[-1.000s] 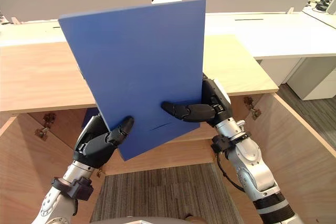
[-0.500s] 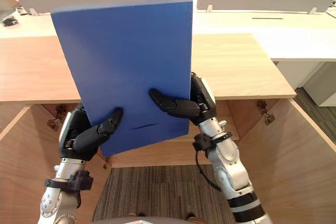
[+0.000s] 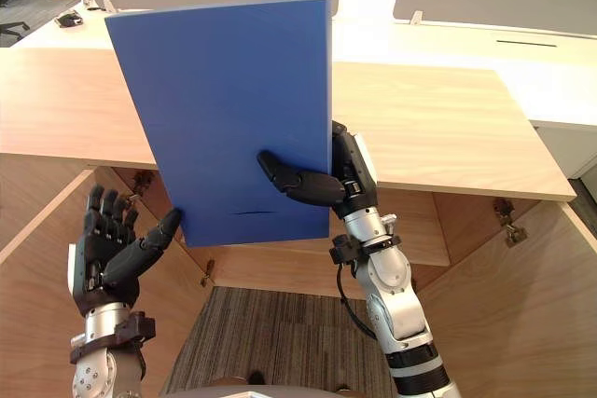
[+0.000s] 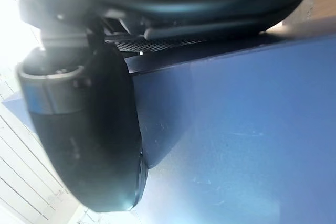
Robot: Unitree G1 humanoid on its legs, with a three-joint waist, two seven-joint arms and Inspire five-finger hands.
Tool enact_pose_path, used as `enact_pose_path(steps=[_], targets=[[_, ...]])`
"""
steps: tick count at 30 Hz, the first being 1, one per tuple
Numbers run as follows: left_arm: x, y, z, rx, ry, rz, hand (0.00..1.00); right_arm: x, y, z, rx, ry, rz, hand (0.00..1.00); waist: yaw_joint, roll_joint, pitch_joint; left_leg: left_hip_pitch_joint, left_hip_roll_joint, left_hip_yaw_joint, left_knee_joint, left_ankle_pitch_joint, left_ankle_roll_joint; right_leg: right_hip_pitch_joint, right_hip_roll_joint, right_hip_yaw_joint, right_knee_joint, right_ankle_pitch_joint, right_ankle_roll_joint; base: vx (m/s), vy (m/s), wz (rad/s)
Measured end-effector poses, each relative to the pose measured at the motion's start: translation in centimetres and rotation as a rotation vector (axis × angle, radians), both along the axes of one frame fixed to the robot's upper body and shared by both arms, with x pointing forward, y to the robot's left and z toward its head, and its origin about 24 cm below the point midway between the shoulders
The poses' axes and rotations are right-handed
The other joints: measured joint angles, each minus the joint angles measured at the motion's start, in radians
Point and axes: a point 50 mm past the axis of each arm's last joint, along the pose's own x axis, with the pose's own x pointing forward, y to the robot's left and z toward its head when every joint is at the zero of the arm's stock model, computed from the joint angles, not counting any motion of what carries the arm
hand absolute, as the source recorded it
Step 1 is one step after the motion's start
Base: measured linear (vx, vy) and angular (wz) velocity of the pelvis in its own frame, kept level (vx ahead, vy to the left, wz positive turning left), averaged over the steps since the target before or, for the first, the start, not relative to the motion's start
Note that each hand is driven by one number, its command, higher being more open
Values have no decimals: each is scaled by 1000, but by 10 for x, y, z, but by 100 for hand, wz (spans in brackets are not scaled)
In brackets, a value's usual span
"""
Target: Walk over to the cabinet, pick up the folder, carry it to the office cabinet, place the folder inside the office cabinet, then close the office cabinet door
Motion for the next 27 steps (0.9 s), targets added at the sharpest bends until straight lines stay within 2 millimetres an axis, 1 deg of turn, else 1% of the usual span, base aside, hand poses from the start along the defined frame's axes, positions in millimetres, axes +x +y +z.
enact_pose_path(steps=[1,2,4,5,6,7,8,10,11,12,13,14,15,16,18,19,20,21,23,24,25,26,27], targets=[[-6,5,-22,2,122,35,100,-1,2,3,17,-9,10,0,-4,5,1,0,0,1,0,0,0,-1,0,1,0,0,0,-4,-13,-4],[-12,8,-38,-14,211,60,100,-2,3,5,22,-20,15,0,-6,5,1,0,0,3,0,0,0,-1,0,1,-1,0,0,-5,-13,-5],[-27,8,-69,-61,376,93,100,-3,3,8,19,-37,20,0,-6,5,1,0,1,6,-2,0,0,-3,1,3,-2,0,0,-6,-13,-5],[-39,4,-87,-85,478,94,100,-5,6,9,12,-44,34,0,-6,5,1,0,1,9,-2,-1,-2,-5,1,5,-2,0,0,-7,-11,-6],[-45,3,-96,-97,524,92,100,-5,8,9,10,-46,42,0,-5,5,1,-1,1,11,-2,-2,-2,-8,1,7,-2,0,0,-13,-12,-18],[-64,-2,-118,-118,667,78,100,-8,15,7,-9,-43,82,0,-4,5,1,-8,3,25,-1,-3,-3,-20,1,14,-3,0,0,-14,-13,-17],[-67,-3,-121,-122,689,75,100,-9,17,6,-14,-42,92,0,-4,5,1,-9,3,27,0,-3,-4,-21,1,15,-3,0,0,-17,-12,-18],[-86,-7,-144,-142,851,41,100,-15,32,-1,-106,-39,162,0,-5,5,5,-29,7,34,16,-7,-7,-39,2,25,-3,0,0,-26,-14,-10],[-89,-7,-148,-148,881,34,100,-17,35,-3,-133,-39,178,0,-3,5,7,-38,10,36,32,-14,-7,-42,3,30,-3,0,0,-57,-31,-13],[-95,-8,-154,-148,934,19,100,-19,42,-9,-187,-35,214,0,-2,10,16,-71,21,39,85,-37,-9,-55,7,35,1,0,0,-66,-26,-12],[-96,-8,-156,-148,951,12,100,-20,46,-11,-216,-35,233,0,-2,12,23,-93,28,41,118,-51,-10,-66,9,38,7,-1,0,-136,-38,-21],[-92,-7,-159,-135,971,-11,100,-19,56,-16,-295,-47,283,0,-4,22,58,-154,56,45,211,-86,-14,-109,25,46,46,-8,-6,-107,-21,-21],[-87,-7,-159,-129,966,-22,100,-18,60,-16,-330,-59,299,0,-3,27,78,-182,65,46,249,-97,-14,-134,33,50,71,-14,-9,-181,-34,-26],[-72,-3,-157,-110,937,-34,100,-13,66,-17,-395,-84,320,0,-1,32,121,-238,85,46,311,-114,-18,-192,41,57,131,-36,-10,-194,-29,-19],[-40,3,-149,-45,873,-81,100,-4,75,-20,-513,-117,343,0,1,44,198,-338,107,45,409,-136,-21,-321,46,67,278,-84,-11,-336,-42,-16],[-33,4,-148,-31,862,-95,100,-3,76,-21,-539,-126,345,0,0,46,219,-359,111,45,433,-145,-23,-352,46,71,315,-98,-12,-329,-34,-15],[-22,4,-145,-15,842,-113,100,0,78,-23,-591,-142,349,0,0,48,242,-411,117,47,482,-162,-26,-419,45,79,388,-122,-12,-203,-22,-12],[-17,4,-144,-8,829,-118,100,1,79,-23,-616,-151,349,0,-1,48,253,-436,120,47,504,-167,-26,-449,45,82,418,-132,-11,-216,-13,-14],[2,5,-137,21,780,-124,100,9,81,-22,-671,-175,335,0,-2,49,294,-510,126,45,562,-175,-23,-541,38,87,497,-150,-15,-160,6,-7],[12,4,-133,39,756,-136,100,15,80,-16,-675,-190,303,0,-2,51,307,-562,126,43,590,-175,-22,-598,34,89,537,-158,-16,-143,-3,-1],[16,3,-131,46,746,-143,100,19,80,-14,-681,-196,288,0,-2,53,310,-590,127,42,604,-176,-21,-626,32,89,556,-161,-17,-141,-19,1],[25,2,-128,57,725,-153,100,27,77,-10,-686,-200,254,0,-1,58,316,-642,130,36,633,-179,-19,-683,31,88,589,-167,-20,-120,-22,1],[32,1,-125,61,709,-153,100,34,75,-7,-687,-199,226,0,0,62,322,-678,133,33,656,-181,-18,-717,31,88,613,-170,-22,-123,-28,2]])
